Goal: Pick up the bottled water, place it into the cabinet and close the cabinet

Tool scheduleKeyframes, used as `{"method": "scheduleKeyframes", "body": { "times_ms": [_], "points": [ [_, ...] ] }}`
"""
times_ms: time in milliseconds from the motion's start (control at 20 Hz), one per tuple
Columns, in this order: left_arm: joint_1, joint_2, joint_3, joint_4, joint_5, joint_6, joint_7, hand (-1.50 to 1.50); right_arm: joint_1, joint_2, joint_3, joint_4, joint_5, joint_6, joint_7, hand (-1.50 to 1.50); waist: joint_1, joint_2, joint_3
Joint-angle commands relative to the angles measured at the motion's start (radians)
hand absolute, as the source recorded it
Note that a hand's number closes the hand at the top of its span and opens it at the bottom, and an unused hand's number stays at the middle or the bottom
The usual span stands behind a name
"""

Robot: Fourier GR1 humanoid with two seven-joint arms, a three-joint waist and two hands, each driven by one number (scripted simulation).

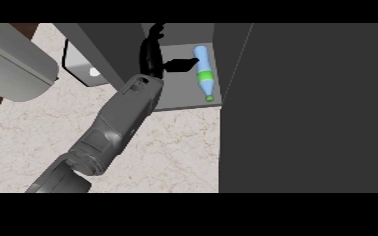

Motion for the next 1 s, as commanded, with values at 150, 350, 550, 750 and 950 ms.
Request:
{"method": "scheduleKeyframes", "body": {
  "times_ms": [150, 350, 550, 750, 950],
  "points": [
    [-0.001, 0.009, 0.147, -0.154, 0.120, -0.151, -0.199, 1.50, 0.029, -0.006, 0.011, -0.075, -0.051, 0.021, 0.024, -1.50, 0.019, -0.004, -0.003],
    [0.002, -0.022, 0.166, -0.184, 0.160, -0.307, -0.243, 1.50, 0.023, 0.006, 0.009, -0.050, -0.039, 0.017, 0.022, -1.50, 0.021, -0.010, -0.001],
    [0.027, -0.022, 0.105, -0.219, 0.216, -0.322, -0.235, 1.50, 0.004, -0.009, -0.002, -0.092, -0.057, 0.023, 0.081, -1.50, 0.026, -0.017, 0.000],
    [0.105, -0.022, 0.049, -0.279, 0.243, -0.329, -0.246, 1.50, 0.028, 0.034, 0.098, -0.067, 0.041, 0.009, 0.046, -1.50, 0.041, -0.029, 0.000],
    [0.152, -0.022, -0.029, -0.391, 0.297, -0.438, -0.168, 1.50, 0.033, 0.023, 0.075, -0.115, 0.042, -0.014, 0.086, -1.50, 0.053, -0.033, 0.000]
  ]
}}
